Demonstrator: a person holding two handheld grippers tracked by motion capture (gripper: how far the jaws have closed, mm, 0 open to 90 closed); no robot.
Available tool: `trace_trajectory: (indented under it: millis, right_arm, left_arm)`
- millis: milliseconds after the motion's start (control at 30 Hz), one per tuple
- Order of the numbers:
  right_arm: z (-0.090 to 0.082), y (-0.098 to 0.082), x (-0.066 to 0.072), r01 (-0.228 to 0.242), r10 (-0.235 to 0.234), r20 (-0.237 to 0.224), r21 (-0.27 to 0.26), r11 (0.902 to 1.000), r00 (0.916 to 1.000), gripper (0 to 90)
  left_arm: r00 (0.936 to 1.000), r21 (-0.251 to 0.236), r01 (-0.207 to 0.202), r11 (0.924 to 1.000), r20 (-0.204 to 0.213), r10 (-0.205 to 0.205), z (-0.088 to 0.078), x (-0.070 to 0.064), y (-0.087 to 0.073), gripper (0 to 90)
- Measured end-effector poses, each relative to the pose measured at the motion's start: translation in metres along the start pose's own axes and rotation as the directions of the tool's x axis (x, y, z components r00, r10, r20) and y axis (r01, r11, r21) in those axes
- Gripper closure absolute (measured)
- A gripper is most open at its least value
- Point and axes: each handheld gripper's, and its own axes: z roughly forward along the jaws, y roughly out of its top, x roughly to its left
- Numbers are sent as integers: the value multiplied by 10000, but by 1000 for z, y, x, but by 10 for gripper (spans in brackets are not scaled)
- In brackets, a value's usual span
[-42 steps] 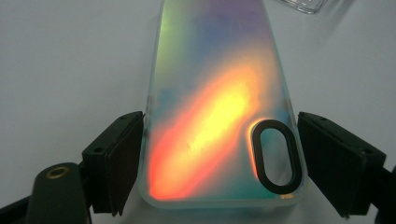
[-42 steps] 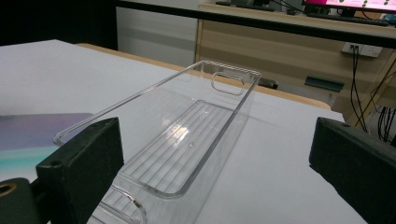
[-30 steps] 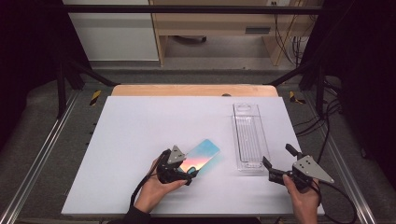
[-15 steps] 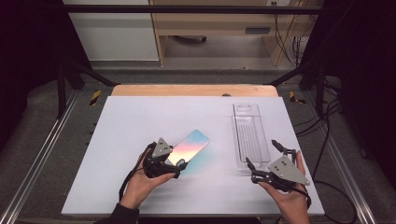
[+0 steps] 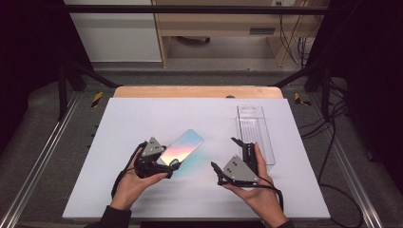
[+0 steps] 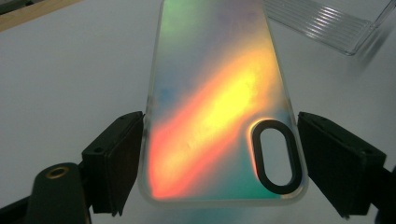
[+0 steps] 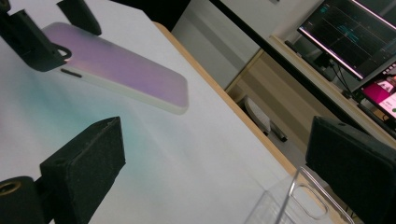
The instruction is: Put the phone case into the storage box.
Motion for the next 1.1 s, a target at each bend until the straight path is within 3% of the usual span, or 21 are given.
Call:
trace_trajectory:
  millis: [433, 667, 1100]
  right_arm:
    - [35, 3, 37, 1169, -1126, -732, 571, 9915, 9909, 53]
    - [43, 1, 48, 1621, -1568, -736, 731, 9841, 9849, 57]
    - [57, 1, 66, 2574, -2529, -645, 742, 9635, 9653, 98]
  left_arm:
    - [9998, 123, 77, 9999, -182, -75, -5, 7, -2, 169]
    - [10000, 193, 53, 9998, -59, -51, -4, 7, -3, 169]
    - [9995, 321, -206, 9993, 231, 199, -3, 1, 0, 169]
